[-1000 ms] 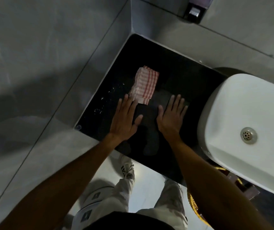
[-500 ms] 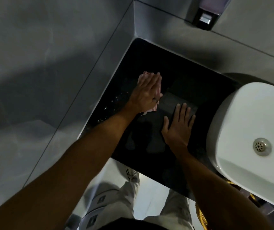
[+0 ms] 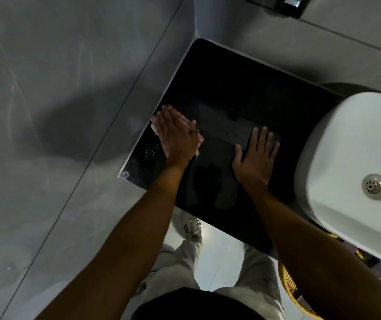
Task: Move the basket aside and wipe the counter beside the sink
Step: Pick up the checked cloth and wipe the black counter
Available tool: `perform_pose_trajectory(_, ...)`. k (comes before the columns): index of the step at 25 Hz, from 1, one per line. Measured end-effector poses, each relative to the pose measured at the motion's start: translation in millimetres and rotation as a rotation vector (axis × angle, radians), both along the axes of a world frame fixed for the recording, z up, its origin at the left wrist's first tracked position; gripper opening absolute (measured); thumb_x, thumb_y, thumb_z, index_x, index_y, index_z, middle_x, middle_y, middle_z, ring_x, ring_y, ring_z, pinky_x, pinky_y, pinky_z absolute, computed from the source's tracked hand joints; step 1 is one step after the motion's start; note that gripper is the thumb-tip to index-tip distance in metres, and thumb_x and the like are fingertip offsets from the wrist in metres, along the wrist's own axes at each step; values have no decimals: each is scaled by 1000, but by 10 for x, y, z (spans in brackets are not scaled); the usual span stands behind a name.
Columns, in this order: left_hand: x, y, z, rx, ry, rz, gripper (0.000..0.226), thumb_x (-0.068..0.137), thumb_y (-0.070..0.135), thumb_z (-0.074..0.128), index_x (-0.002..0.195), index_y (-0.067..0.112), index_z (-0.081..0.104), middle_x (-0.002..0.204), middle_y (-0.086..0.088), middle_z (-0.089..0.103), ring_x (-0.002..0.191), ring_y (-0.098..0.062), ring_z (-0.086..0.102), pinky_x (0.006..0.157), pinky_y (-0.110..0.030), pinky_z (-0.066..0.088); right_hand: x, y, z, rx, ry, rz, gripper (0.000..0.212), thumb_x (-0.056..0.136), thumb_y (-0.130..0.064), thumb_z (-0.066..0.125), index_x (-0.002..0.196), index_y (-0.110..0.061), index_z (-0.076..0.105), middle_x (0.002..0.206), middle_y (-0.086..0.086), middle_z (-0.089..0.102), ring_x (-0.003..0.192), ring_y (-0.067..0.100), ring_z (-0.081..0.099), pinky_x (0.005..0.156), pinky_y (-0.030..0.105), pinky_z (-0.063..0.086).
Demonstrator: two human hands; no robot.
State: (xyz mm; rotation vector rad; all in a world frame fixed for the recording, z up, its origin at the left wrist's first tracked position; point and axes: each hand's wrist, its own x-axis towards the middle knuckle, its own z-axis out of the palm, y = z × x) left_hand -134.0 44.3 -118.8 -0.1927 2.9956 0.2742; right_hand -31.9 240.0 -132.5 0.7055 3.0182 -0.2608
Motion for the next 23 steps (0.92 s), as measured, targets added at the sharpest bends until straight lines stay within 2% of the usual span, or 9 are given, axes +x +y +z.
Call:
perform_pose_trajectory(4,420,-463,29,0,-7,51,95,101,69,29,165,1,10,173,-21,13,162,-36,11,133,-49,4,10,-3,39,-34,-8,0,77,103,-53,34,166,-11,21,175,15,16,163,34,12,131,58,7)
perform_pose_trajectory(8,743,-620,36,37,-18,151,96,100,70,35,165,3,9,173,-20,13,161,-37,11,132,-53,8,20,-8,51,-41,-3,5,76,103,-53,33,166,-11,21,175,15,15,163,35,11,131,58,6)
perform_pose_trajectory(14,1099,-819,-9,4,4,213,86,104,54,42,165,3,10,173,-21,14,161,-39,11,132,-54,8,42,-10,61,-53,-13,3,78,102,-56,26,166,-12,21,175,13,14,163,34,9,131,57,4)
perform_pose_trajectory(17,1175,-828,-41,-10,22,232,81,104,49,39,164,2,13,172,-23,17,160,-42,14,130,-55,6,51,-16,47,-38,-4,6,78,103,-56,26,166,-12,22,175,13,14,163,33,10,131,56,4)
perform_pose_trajectory(23,1274,-775,-65,-46,70,316,77,103,48,33,161,-2,25,167,-27,29,156,-46,24,130,-58,13,44,-19,31,-22,21,0,76,103,-56,28,165,-12,25,174,13,18,163,34,13,131,56,6)
